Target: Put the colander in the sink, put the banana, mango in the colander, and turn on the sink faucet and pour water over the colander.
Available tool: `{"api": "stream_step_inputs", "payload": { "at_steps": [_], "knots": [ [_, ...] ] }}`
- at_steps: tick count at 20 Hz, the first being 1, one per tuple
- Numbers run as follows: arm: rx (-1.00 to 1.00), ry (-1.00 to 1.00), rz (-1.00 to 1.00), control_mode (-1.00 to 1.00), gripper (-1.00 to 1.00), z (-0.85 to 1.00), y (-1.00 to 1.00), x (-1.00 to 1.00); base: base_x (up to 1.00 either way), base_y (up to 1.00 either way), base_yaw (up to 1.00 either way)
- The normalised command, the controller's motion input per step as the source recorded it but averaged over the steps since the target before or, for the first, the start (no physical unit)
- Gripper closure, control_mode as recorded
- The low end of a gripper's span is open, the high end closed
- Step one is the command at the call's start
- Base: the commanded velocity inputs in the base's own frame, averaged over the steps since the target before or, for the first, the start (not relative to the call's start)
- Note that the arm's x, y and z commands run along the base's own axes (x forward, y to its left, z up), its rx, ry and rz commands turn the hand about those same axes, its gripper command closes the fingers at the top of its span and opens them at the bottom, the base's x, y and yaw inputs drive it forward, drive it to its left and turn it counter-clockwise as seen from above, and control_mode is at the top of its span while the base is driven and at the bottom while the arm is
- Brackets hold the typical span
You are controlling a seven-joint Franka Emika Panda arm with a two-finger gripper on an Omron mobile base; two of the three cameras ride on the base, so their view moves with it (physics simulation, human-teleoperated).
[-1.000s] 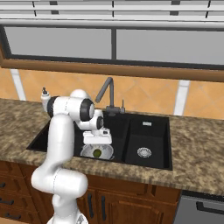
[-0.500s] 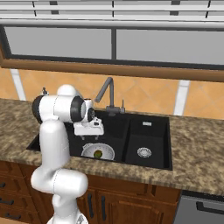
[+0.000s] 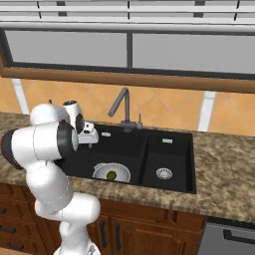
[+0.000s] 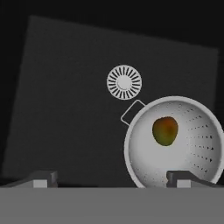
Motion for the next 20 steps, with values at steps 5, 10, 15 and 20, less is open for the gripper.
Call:
{"api": "stream_step_inputs", "payload": {
  "at_steps": [5, 10, 15, 20],
  "knots": [
    [0.0, -0.25, 0.0, -1.0, -1.0, 0.97, 0.48, -0.57, 0.0, 0.0, 0.0],
    [0.08, -0.25, 0.01, -1.0, -1.0, 0.79, 0.45, -0.45, 0.0, 0.0, 0.0],
    [0.15, 0.0, 0.05, -1.0, -1.0, 0.67, 0.67, -0.01, 0.0, 0.0, 0.0],
    [0.07, 0.08, 0.03, -1.0, -1.0, 0.29, 0.91, -0.06, 0.0, 0.0, 0.0]
  ]
}}
